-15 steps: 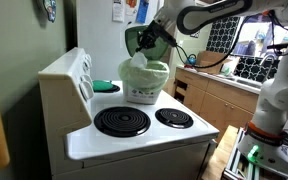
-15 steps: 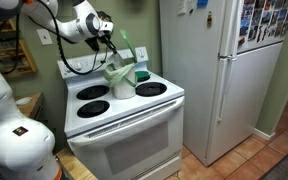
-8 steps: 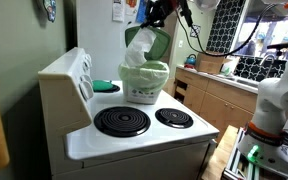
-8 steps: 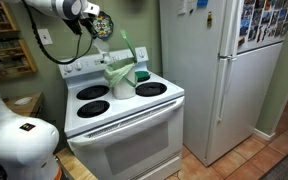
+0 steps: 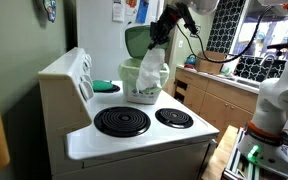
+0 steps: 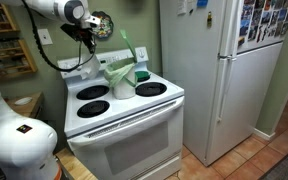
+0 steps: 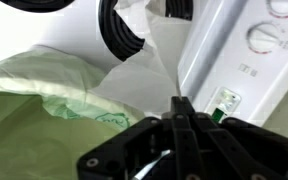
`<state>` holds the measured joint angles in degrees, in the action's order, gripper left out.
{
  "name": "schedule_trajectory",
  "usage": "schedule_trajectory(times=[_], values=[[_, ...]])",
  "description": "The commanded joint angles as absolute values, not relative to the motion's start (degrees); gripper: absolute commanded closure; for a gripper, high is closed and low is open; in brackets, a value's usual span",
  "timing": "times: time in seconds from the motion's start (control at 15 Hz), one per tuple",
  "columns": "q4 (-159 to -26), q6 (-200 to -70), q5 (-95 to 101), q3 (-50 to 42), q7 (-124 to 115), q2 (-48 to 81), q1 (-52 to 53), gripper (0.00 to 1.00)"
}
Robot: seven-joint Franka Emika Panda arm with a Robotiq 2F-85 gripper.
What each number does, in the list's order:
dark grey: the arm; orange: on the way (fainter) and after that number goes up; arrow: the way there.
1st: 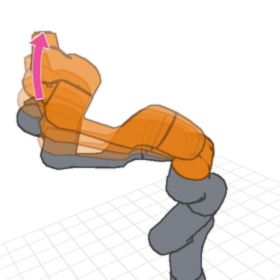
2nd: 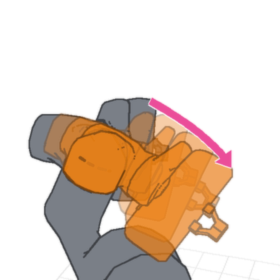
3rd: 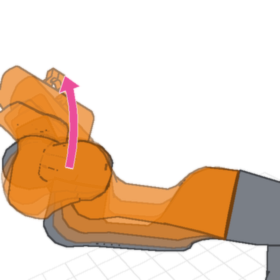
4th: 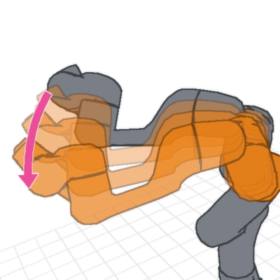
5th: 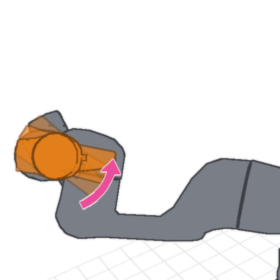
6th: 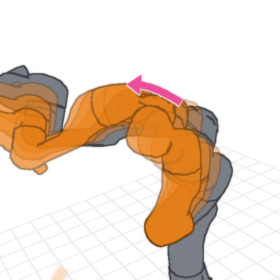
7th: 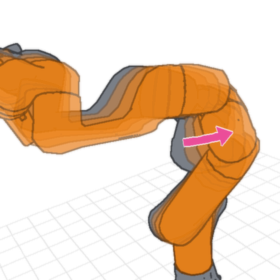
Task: Open the lid of the waste bin, take the paper towel out of it, then close the lid
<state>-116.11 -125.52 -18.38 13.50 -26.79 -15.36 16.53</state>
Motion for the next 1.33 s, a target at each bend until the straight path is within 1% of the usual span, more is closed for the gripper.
schedule_trajectory(times=[0.0,0.47,0.53,0.6,0.67,0.87,1.07,1.2,1.27], values=[[-118.83,-127.28,-14.62,16.14,-26.57,-13.1,14.78,1.0],[-120.08,-124.42,-4.25,19.34,-33.71,-11.21,14.21,1.0],[-120.11,-124.65,-2.73,19.61,-34.22,-11.17,14.19,0.74],[-120.12,-125.05,-1.69,19.74,-34.99,-11.2,14.2,0.73],[-119.76,-125.44,-1.0,19.67,-35.65,-11.46,14.14,0.68],[-119.16,-126.06,0.32,19.4,-37.28,-12.46,13.86,0.44],[-118.66,-126.66,0.6,19.34,-38.42,-13.58,13.31,0.22],[-118.66,-129.91,1.49,19.58,-41.22,-15.09,12.52,0.07],[-117.54,-127.7,-0.13,19.26,-38.25,-12.99,13.14,0.25]])
